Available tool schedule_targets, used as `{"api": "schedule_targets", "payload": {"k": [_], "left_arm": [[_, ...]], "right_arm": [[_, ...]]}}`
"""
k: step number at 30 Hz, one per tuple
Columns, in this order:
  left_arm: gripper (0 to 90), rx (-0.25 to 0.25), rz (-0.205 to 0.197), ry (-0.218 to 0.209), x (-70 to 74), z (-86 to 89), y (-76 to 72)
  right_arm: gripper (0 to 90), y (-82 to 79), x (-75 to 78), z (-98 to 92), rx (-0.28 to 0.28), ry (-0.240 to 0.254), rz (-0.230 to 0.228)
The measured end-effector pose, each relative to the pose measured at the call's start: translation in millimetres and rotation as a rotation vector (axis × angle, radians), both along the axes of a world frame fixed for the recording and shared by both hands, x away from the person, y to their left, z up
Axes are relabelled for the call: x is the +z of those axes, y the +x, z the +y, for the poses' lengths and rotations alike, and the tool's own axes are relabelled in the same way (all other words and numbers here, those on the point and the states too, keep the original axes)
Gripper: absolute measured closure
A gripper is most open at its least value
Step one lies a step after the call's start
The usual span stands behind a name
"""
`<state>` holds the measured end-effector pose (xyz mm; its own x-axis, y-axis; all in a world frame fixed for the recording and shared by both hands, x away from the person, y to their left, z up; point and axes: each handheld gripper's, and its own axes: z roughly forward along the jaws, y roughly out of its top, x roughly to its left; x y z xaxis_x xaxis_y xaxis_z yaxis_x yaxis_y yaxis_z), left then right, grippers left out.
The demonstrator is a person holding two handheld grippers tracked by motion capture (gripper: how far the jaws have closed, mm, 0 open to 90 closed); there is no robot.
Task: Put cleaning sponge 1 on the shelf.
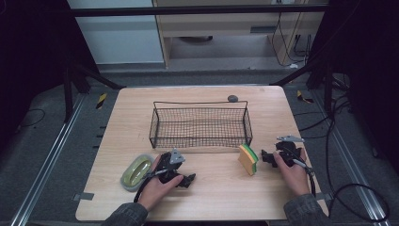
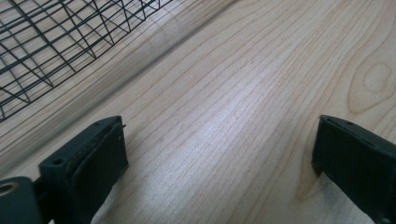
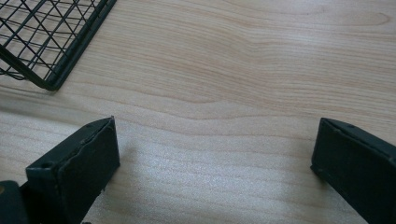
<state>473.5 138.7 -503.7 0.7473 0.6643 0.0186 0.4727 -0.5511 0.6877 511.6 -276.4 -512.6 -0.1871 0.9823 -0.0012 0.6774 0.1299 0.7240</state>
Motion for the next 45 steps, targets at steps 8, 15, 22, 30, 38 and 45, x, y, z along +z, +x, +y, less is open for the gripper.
{"api": "schedule_targets", "payload": {"k": [8,15,22,30,38,45], "left_arm": [[5.9,-0.041,-0.018,0.043,28.3,1.8,-7.8],[5.1,-0.025,-0.019,0.108,64.6,22.3,-9.5],[4.5,0.056,0.004,0.166,87.8,65.8,-3.6],[5.4,0.137,0.046,0.200,99.0,105.4,-1.8],[11.9,0.161,0.132,0.205,99.1,125.6,-1.7],[21.4,0.164,0.166,0.194,100.6,130.9,-1.5]], "right_arm": [[1.1,-2.6,0.3,1.5,0.004,0.007,0.002],[1.1,-3.7,0.0,1.9,0.013,-0.001,0.001],[1.1,-5.0,0.3,2.9,0.016,0.005,0.004],[1.0,-5.4,0.2,3.0,0.020,0.002,0.002],[1.0,-5.7,0.1,3.4,0.020,0.003,0.002],[0.9,-5.8,0.1,3.3,0.023,0.001,0.001]]}}
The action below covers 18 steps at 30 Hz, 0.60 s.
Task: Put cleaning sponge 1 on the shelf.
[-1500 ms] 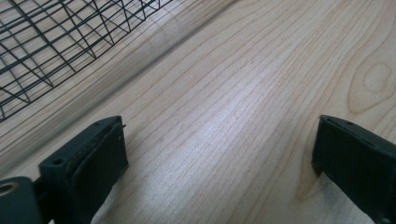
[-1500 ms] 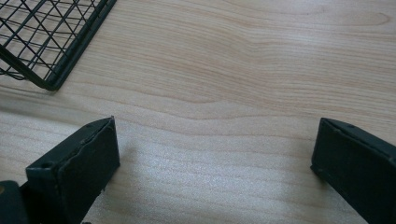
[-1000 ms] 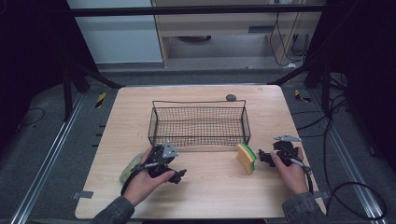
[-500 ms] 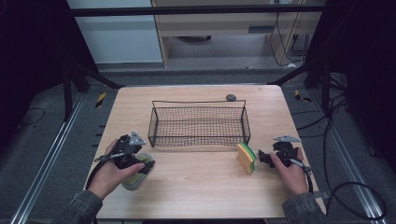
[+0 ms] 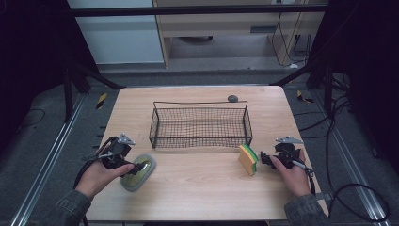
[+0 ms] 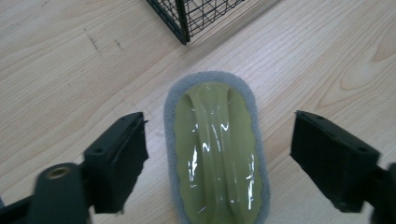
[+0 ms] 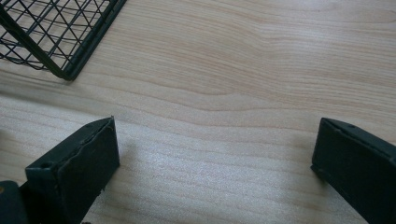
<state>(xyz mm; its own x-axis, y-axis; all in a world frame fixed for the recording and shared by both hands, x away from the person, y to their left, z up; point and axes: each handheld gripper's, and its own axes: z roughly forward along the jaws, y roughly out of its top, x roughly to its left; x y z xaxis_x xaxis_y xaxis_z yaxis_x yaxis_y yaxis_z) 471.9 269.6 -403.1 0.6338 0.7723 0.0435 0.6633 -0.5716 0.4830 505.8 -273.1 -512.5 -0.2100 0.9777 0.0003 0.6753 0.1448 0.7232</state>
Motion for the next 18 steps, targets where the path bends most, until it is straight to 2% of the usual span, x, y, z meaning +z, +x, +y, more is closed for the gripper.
{"api": "schedule_targets", "payload": {"k": [2,9,15,18], "left_arm": [[24.4,-0.008,0.001,0.022,2.0,-0.4,0.5],[28.7,-0.003,0.027,0.053,0.9,-0.4,4.2],[35.3,0.001,0.053,0.052,-1.0,0.1,4.7],[36.7,-0.011,0.071,0.070,-3.3,0.5,5.0]], "right_arm": [[1.0,-0.1,0.0,0.0,0.003,-0.001,0.000],[1.0,-0.2,0.0,0.2,0.006,0.000,0.000],[1.0,-0.3,-0.1,0.2,0.011,0.001,-0.001],[1.0,-0.3,-0.1,0.2,0.011,0.002,-0.001]]}}
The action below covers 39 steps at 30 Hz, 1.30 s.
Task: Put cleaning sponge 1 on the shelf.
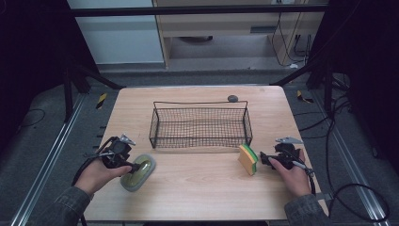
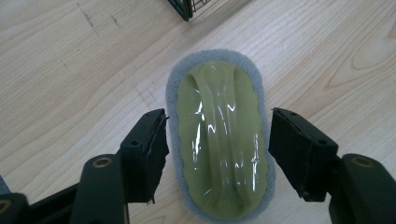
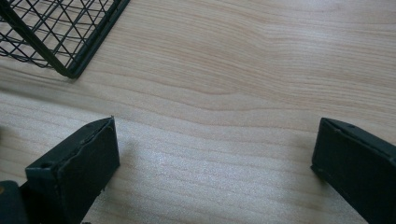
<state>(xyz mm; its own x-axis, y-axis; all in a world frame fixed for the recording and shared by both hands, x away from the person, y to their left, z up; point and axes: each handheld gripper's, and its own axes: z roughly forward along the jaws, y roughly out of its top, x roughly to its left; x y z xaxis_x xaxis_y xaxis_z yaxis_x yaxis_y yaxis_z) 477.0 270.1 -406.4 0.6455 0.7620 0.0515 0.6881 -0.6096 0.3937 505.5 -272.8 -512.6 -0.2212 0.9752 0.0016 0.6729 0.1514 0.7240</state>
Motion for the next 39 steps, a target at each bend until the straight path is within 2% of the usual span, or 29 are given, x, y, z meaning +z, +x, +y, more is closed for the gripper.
{"api": "schedule_targets", "payload": {"k": [2,3,6,9,17,21,23,26,28,31,37,39], "left_arm": [[37.3,0.003,0.011,-0.003,-3.4,1.2,0.8],[39.5,0.001,0.032,-0.004,-7.5,2.6,2.0],[44.0,0.006,0.045,-0.002,-11.8,3.2,3.1],[48.3,0.001,0.085,-0.012,-18.4,3.5,4.6],[53.8,-0.002,0.106,-0.019,-22.5,-0.3,6.9],[59.6,-0.008,0.117,-0.023,-26.8,-2.6,10.1],[62.6,-0.014,0.114,-0.010,-27.9,-3.1,10.0],[69.8,-0.017,0.116,-0.020,-27.5,-2.8,9.7],[70.6,-0.040,0.106,0.000,-26.4,-1.7,9.2],[70.8,-0.065,0.094,0.007,-25.1,0.1,8.5],[70.9,-0.121,0.044,0.014,-12.3,6.1,7.9],[70.9,-0.169,0.002,0.037,-4.5,5.1,6.5]], "right_arm": [[1.0,0.0,0.0,0.0,0.000,0.000,0.000],[1.0,0.0,0.0,0.1,0.000,0.000,0.000],[1.0,-0.1,0.0,0.1,0.001,0.000,0.000],[1.0,0.0,0.0,0.1,0.008,-0.001,-0.003],[1.0,-0.2,0.0,0.2,0.016,-0.004,-0.003],[0.9,-0.3,0.0,0.4,0.019,-0.005,-0.003],[0.9,-0.2,-0.2,0.2,0.022,-0.010,-0.004],[0.9,-0.3,-0.2,0.4,0.024,-0.009,-0.004],[0.9,-0.3,-0.2,0.4,0.025,-0.009,-0.004],[0.9,-0.3,-0.2,0.6,0.025,-0.008,-0.003],[0.8,0.1,-0.2,1.1,0.027,-0.006,-0.004],[0.8,0.3,-0.1,1.7,0.029,-0.004,-0.003]]}}
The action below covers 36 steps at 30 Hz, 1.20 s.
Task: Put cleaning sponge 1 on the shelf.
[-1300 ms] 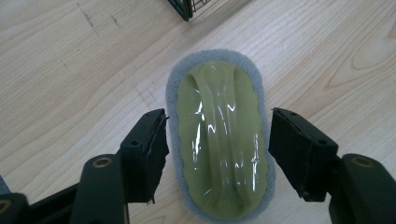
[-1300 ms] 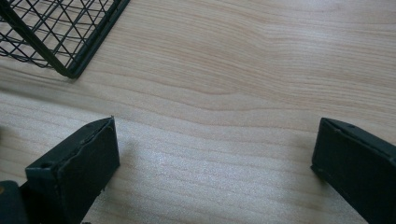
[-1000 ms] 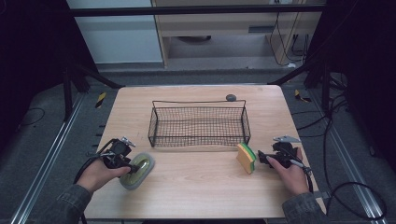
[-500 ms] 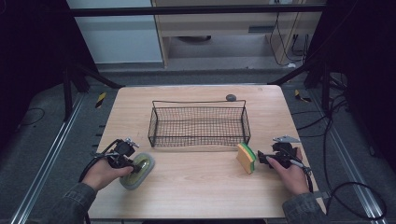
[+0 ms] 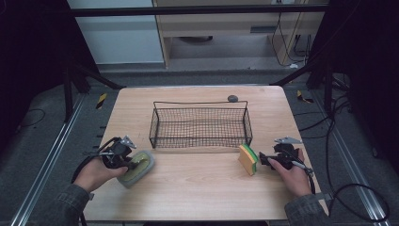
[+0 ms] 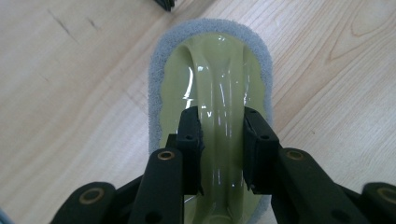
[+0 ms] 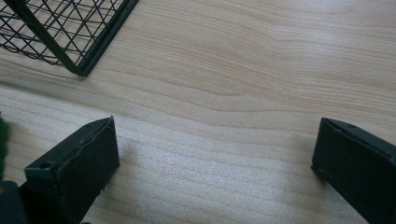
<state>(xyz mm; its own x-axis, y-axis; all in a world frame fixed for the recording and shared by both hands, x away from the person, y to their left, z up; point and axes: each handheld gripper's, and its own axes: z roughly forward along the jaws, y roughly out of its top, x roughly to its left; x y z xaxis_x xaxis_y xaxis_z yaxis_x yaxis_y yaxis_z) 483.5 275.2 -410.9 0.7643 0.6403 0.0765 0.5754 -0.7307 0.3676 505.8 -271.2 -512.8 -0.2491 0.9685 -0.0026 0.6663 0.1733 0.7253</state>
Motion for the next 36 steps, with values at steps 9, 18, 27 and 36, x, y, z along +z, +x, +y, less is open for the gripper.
{"api": "schedule_targets", "payload": {"k": [9,18,27,36], "left_arm": [[70.9,-0.158,-0.148,0.129,22.0,-23.5,-16.9],[71.0,-0.238,-0.216,0.167,36.8,-40.5,-17.9],[71.0,-0.247,-0.280,0.149,47.5,-42.8,-15.6],[70.9,-0.275,-0.327,0.120,69.0,-40.8,-12.0]], "right_arm": [[0.8,0.4,0.0,0.4,0.004,0.000,0.000],[0.8,0.4,0.0,0.5,0.004,0.000,0.000],[0.8,0.4,0.0,0.7,0.002,0.000,0.000],[1.0,-1.2,0.2,1.8,-0.006,0.000,0.002]]}}
